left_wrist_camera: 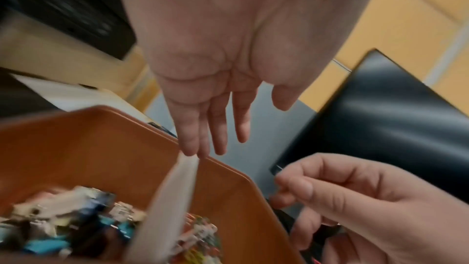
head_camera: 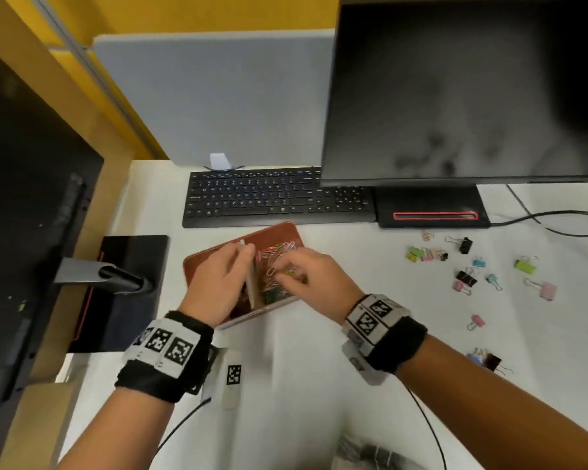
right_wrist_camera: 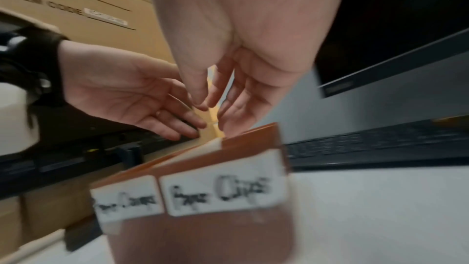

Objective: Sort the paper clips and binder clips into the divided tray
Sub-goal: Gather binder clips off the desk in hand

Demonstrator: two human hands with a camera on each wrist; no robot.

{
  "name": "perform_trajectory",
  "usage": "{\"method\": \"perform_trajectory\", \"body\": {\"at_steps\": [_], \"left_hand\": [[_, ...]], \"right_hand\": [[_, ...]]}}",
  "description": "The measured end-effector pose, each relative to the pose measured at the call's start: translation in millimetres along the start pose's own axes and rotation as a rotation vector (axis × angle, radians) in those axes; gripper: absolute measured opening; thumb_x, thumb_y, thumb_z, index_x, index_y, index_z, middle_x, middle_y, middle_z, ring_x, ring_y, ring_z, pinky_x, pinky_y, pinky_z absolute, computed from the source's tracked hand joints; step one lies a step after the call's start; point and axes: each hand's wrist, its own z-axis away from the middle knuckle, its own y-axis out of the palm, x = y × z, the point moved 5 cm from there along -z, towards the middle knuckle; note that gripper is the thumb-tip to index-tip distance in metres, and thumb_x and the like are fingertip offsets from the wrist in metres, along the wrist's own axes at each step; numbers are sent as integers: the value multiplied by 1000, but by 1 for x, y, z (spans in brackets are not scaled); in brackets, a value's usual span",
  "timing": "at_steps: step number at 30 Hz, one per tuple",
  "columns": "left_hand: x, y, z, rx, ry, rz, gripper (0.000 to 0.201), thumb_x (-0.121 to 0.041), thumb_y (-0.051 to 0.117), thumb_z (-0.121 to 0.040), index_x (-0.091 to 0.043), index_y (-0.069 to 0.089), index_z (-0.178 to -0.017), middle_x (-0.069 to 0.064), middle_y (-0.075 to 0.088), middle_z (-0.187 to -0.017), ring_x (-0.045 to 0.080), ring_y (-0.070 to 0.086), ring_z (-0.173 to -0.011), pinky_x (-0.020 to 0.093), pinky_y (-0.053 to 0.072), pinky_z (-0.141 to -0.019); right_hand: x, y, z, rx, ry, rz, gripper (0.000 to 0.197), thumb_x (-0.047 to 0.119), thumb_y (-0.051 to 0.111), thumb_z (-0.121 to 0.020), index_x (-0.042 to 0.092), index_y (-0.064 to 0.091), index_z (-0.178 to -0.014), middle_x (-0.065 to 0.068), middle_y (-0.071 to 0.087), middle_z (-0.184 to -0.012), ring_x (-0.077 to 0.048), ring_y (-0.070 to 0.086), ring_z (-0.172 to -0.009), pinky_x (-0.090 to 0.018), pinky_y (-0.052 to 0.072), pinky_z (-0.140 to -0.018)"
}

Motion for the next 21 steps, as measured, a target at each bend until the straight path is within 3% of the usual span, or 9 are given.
{"method": "perform_trajectory", "body": {"at_steps": [3, 6, 9, 11, 14, 17, 21], "left_hand": [[-30, 49, -7, 49, 113, 41, 12, -30, 51, -92, -23, 60, -96, -12, 62, -96, -3, 56, -89, 8, 40, -71], [-53, 114, -18, 123, 127, 131, 15, -21, 59, -87, -21, 57, -102, -5, 59, -107, 0, 58, -90, 4, 43, -69], [-74, 177, -28, 227, 140, 119, 32, -18, 63, -83, -25, 51, -113, -2, 47, -116, 10, 57, -97, 18, 49, -80], [-83, 213, -37, 294, 175, 41, 43, -17, 62, -82, -30, 48, -121, -4, 39, -117, 14, 53, -104, 26, 46, -91], [-89, 256, -55, 358, 207, -126, 53, -15, 61, -81, -34, 45, -128, 0, 36, -128, 22, 48, -115, 26, 38, -100], [-87, 287, -71, 426, 166, -277, 58, -12, 56, -83, -34, 40, -134, 3, 28, -140, 30, 40, -122, 32, 34, -103], [-80, 310, -86, 430, 204, -374, 53, -9, 51, -82, -31, 47, -129, 2, 31, -138, 27, 33, -124, 27, 31, -100]], "right_hand": [[-59, -55, 34, -132, 150, 115, 18, 28, 62, -86, 26, 62, -104, 12, 57, -100, -9, 56, -79, -34, 51, -82], [-118, -108, 72, -258, 341, 219, 44, 25, 68, -81, 26, 51, -122, 5, 52, -116, -14, 53, -100, -35, 47, -94], [-162, -146, 94, -298, 474, 265, 60, 22, 73, -76, 25, 44, -128, -3, 49, -127, -21, 48, -114, -37, 40, -102], [-181, -162, 96, -281, 516, 298, 64, 21, 75, -74, 23, 44, -130, -5, 47, -128, -24, 47, -116, -34, 36, -102], [-202, -170, 87, -187, 563, 340, 66, 23, 74, -73, 23, 43, -131, -7, 43, -129, -26, 43, -118, -34, 36, -101], [-217, -166, 70, -84, 580, 372, 71, 27, 75, -71, 25, 40, -133, -8, 40, -130, -29, 43, -118, -39, 43, -99], [-227, -161, 53, -44, 572, 397, 72, 28, 74, -74, 24, 39, -136, -9, 39, -133, -29, 42, -121, -43, 44, -100]]}}
